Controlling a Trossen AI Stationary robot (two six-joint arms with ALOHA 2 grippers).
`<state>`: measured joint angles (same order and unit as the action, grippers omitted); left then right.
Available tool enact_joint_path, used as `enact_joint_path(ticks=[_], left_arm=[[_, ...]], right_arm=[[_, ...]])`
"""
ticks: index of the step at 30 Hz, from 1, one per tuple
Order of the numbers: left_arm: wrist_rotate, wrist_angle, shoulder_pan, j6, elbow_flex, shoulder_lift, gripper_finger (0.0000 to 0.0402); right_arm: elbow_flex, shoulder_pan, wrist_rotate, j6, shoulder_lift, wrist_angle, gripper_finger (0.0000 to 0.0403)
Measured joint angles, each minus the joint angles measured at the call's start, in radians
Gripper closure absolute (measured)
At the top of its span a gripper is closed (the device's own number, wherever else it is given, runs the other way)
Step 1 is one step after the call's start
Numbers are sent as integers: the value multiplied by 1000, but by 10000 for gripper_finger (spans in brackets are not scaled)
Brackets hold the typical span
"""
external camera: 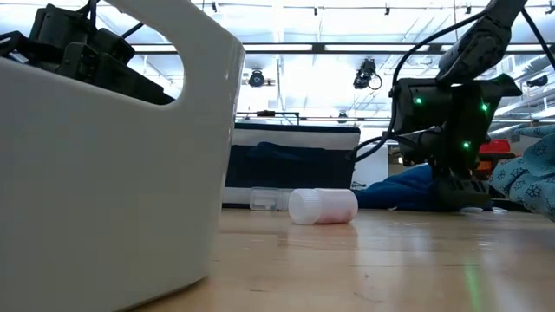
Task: Pick & place medical supplies in basket/bin
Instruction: Put the dark blue patient gown into the blue laundry bin
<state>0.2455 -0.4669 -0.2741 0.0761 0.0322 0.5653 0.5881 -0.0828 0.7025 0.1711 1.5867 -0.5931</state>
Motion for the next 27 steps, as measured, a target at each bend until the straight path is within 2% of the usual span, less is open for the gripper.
enact_joint_path(ticks=[3, 6, 9, 12, 13, 19, 27], left_arm=[[0, 0, 0, 0, 0, 0, 78], [0, 0, 0, 0, 0, 0, 78], [0, 0, 0, 0, 0, 0, 78], [0, 0, 0, 0, 0, 0, 78], [0, 0, 0, 0, 0, 0, 78], [0, 0, 0, 0, 0, 0, 78], [-1, 0, 0, 0, 0, 0, 78]], right_arm=[[-3, 0, -1, 31, 1, 14, 154], [-4, 0, -19, 34, 3, 25, 198], [-4, 1, -44, 56, 4, 31, 268], [-4, 1, -61, 74, 4, 29, 361], [-4, 1, -64, 78, 4, 29, 377], [-4, 8, -61, 190, 1, 19, 387], [41, 75, 7, 355, 6, -76, 387]])
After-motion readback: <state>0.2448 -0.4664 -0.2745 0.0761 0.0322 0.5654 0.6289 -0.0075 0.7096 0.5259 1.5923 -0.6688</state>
